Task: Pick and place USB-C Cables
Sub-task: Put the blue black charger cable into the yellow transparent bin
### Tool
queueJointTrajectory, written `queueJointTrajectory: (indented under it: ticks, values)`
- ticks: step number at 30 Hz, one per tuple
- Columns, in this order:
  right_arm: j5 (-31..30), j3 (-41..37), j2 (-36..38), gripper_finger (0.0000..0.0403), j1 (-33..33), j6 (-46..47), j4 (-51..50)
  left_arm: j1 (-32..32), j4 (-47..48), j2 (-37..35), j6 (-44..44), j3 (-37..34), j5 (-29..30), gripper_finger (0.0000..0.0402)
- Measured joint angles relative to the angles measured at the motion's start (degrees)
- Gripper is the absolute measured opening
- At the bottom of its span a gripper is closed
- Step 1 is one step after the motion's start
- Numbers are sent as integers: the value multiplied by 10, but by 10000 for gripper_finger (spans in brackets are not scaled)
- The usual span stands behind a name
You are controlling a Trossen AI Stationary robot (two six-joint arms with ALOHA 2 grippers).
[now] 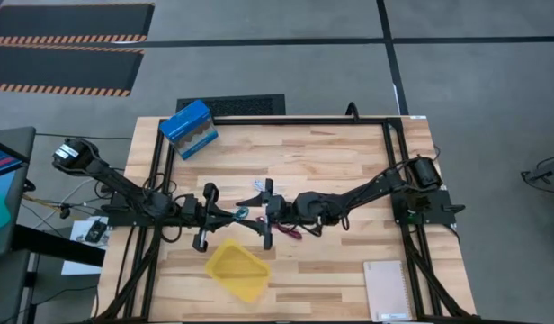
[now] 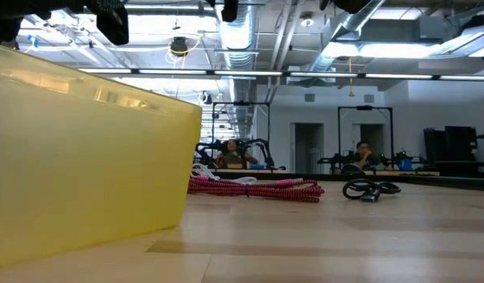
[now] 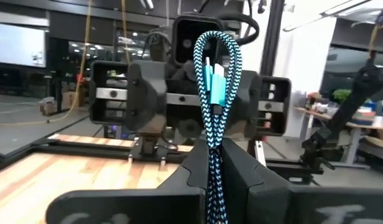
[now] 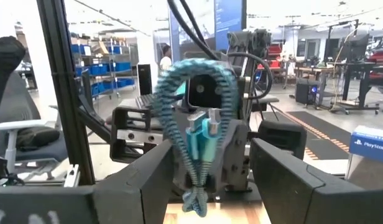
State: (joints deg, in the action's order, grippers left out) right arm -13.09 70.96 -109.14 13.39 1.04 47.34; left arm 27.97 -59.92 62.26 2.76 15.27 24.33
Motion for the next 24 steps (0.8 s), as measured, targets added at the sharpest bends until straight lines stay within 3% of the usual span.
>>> queueJointTrajectory:
  ticks: [7, 11, 17, 24]
  values:
    - [1, 0, 0, 231, 0, 0, -2, 0, -1, 0, 3, 0, 4, 0]
    - [1, 0, 0, 209, 0, 3, -2, 0, 0, 0, 5, 0, 4, 0]
    - [2, 8, 0, 143, 0, 4, -4, 0, 0, 0, 10, 0, 4, 0]
    - [2, 9, 1, 36, 0, 5, -14, 0, 3, 0, 11, -1, 4, 0]
